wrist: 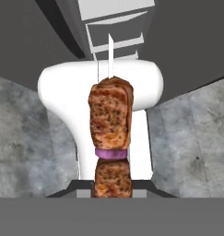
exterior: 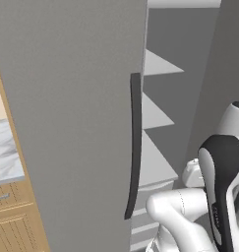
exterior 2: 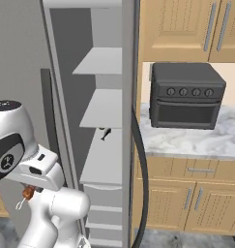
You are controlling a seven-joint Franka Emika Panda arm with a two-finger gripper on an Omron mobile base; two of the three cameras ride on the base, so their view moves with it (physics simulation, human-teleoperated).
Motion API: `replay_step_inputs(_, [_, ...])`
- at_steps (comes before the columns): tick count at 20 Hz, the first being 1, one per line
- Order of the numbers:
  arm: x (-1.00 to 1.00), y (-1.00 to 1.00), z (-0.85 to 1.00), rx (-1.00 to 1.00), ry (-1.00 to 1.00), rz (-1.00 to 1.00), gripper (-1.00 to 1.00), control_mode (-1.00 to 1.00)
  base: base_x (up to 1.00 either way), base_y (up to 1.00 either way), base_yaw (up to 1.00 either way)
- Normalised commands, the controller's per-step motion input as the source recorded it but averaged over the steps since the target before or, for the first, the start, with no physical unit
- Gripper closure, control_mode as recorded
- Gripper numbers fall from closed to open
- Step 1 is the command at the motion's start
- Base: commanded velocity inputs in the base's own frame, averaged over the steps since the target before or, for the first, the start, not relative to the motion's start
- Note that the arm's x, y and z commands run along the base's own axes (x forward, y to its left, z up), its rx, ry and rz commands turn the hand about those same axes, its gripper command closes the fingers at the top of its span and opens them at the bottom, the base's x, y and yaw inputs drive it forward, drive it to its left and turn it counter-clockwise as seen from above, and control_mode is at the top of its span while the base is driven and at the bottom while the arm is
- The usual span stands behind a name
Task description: Store the kebab skewer in the freezer for long-term storage. Close the freezer door after placing the cooked food.
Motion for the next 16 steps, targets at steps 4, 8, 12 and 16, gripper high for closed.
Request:
replay_step_inputs(4, [0.0, 0.0, 0.0, 0.0, 0.0, 0.0, 1.0, 1.0, 0.23, 0.0, 0.0])
replay_step_inputs(8, [0.3, -0.11, 0.0, 0.0, -0.02, 0.03, 1.0, -1.0, 0.29, -0.05, 0.02])
replay_step_inputs(12, [0.83, -0.24, 0.0, 0.0, -0.01, 0.08, 1.0, -1.0, 0.0, 0.0, 0.0])
replay_step_inputs(16, [0.52, -0.34, 0.0, 0.0, -0.02, 0.08, 1.0, -1.0, 0.0, 0.0, 0.0])
